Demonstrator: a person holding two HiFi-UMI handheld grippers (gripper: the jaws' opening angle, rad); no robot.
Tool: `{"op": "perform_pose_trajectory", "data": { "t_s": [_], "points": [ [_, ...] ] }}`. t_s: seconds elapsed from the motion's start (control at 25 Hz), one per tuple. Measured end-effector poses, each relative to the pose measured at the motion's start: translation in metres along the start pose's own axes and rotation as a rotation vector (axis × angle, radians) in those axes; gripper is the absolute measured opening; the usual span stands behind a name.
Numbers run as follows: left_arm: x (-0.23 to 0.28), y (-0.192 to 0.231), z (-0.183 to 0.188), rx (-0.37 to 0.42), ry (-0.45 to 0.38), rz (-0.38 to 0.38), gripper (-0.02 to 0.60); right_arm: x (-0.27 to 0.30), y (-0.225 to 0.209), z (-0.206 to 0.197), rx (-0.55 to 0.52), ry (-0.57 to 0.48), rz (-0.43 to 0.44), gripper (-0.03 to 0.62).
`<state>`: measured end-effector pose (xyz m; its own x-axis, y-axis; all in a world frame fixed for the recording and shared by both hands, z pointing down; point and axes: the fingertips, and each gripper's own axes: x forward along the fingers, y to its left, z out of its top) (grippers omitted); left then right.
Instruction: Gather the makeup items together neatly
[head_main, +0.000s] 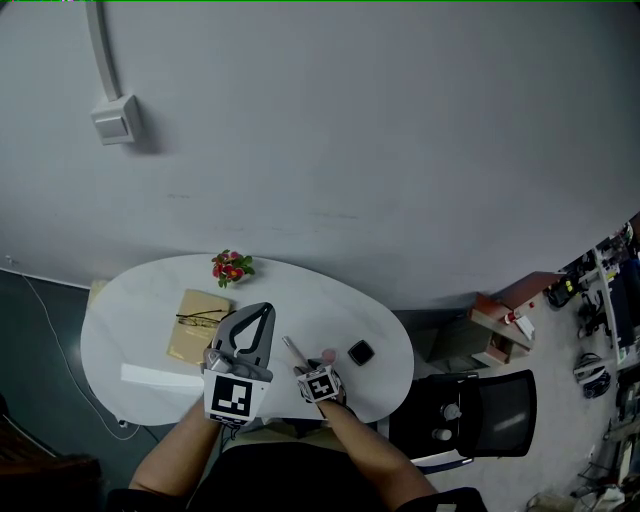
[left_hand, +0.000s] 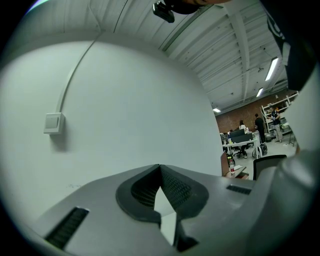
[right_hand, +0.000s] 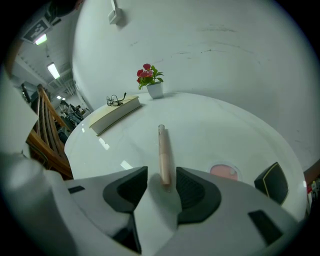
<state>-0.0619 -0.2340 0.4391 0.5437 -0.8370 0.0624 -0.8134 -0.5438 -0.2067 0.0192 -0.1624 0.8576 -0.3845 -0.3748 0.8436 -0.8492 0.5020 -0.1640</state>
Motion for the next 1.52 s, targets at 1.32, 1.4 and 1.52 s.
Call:
{"op": "perform_pose_trajectory", "data": {
  "t_s": [1.32, 1.4, 1.52],
  "points": [
    [-0.012, -0.036, 0.029, -0.071, -0.023, 0.126, 0.017, -0.405, -0.137, 0.130, -0.185, -0.813, -0.288, 0.026],
    [-0.017, -0.038, 0.030, -0.067, -0.017, 0.138, 0.017, -0.413, -0.131, 0.132, -0.221, -0.815, -0.288, 0.026],
    [-0.022, -0.042, 0.034, -0.063, -0.018, 0.154, 0.017, -0.415, -0.125, 0.132, -0.247, -0.817, -0.276, 0.026]
  ]
}}
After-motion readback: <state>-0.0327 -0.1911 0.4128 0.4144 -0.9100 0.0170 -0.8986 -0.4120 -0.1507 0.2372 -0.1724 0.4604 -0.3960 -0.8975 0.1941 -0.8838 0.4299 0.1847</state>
